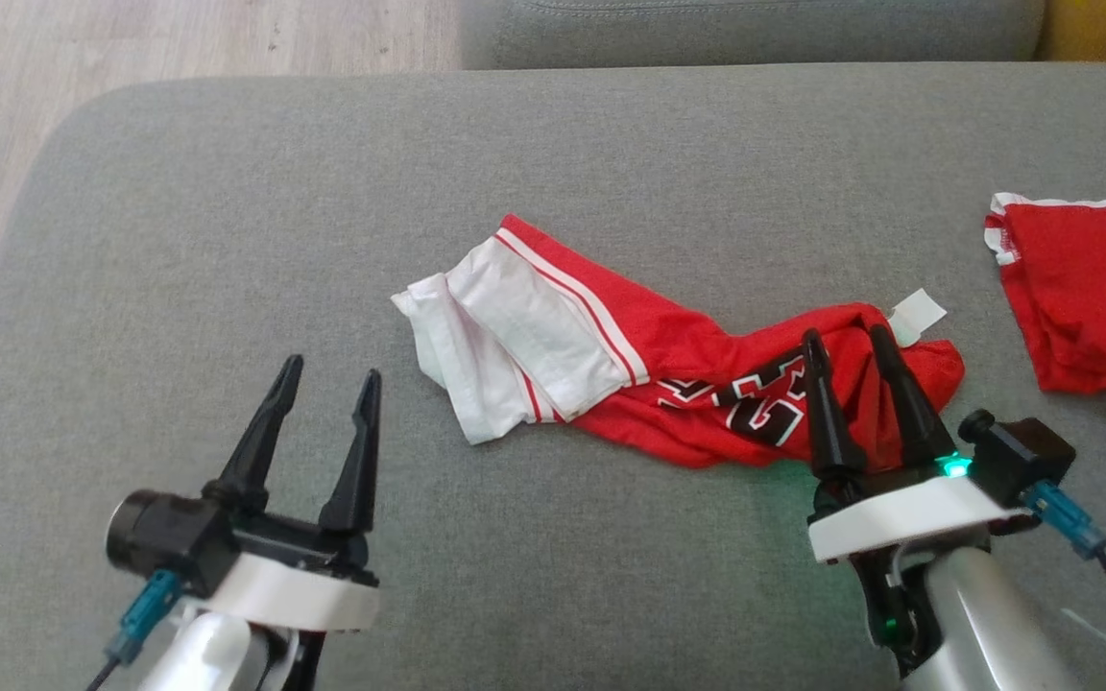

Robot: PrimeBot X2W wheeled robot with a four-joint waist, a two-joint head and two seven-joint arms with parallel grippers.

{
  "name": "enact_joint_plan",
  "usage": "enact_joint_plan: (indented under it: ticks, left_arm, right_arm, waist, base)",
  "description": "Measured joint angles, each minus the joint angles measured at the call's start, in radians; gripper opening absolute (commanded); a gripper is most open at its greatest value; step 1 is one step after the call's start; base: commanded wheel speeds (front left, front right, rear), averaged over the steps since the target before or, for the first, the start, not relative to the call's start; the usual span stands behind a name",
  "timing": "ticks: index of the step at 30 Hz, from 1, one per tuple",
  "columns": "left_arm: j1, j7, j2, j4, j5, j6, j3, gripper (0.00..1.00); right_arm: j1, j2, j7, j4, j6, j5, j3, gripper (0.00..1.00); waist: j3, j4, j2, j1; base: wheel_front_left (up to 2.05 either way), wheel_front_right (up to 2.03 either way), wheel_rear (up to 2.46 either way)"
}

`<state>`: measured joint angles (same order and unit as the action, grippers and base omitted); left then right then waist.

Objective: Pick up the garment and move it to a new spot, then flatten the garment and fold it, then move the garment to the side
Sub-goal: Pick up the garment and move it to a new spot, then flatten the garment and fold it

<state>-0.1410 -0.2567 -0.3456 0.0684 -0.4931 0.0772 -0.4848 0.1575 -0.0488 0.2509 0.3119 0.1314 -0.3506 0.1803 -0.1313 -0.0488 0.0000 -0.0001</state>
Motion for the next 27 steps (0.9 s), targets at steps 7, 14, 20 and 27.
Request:
enact_joint_plan:
  ticks: [7, 14, 20, 27]
  left_arm:
    - [-0.04, 0.0, 0.013, 0.025, 0.048, -0.056, -0.014, 1.0]
    - [-0.158, 0.096, 0.034, 0.132, 0.108, -0.14, -0.146, 1.0]
    - [-0.244, 0.17, 0.061, 0.239, 0.148, -0.175, -0.247, 1.0]
    - [-0.331, 0.177, 0.076, 0.351, 0.222, -0.161, -0.289, 1.0]
  right_arm:
    - [0.0, 0.0, 0.0, -0.001, 0.0, 0.009, 0.003, 1.0]
    - [0.001, 0.0, 0.0, -0.009, 0.0, 0.009, 0.003, 1.0]
    - [0.015, 0.0, 0.0, -0.018, 0.0, 0.009, 0.002, 1.0]
    - [0.022, 0.0, 0.0, -0.03, 0.0, 0.009, -0.002, 1.0]
  waist:
    - [-0.006, 0.021, 0.0, 0.0]
    - [-0.041, 0.061, 0.0, 0.0001]
    - [-0.086, 0.102, 0.0, 0.0002]
    - [-0.127, 0.145, 0.0, 0.0003]
  base:
    - [0.0, 0.0, 0.0]
    - [0.0, 0.0, 0.0]
    - [0.0, 0.0, 0.0]
    - [0.0, 0.0, 0.0]
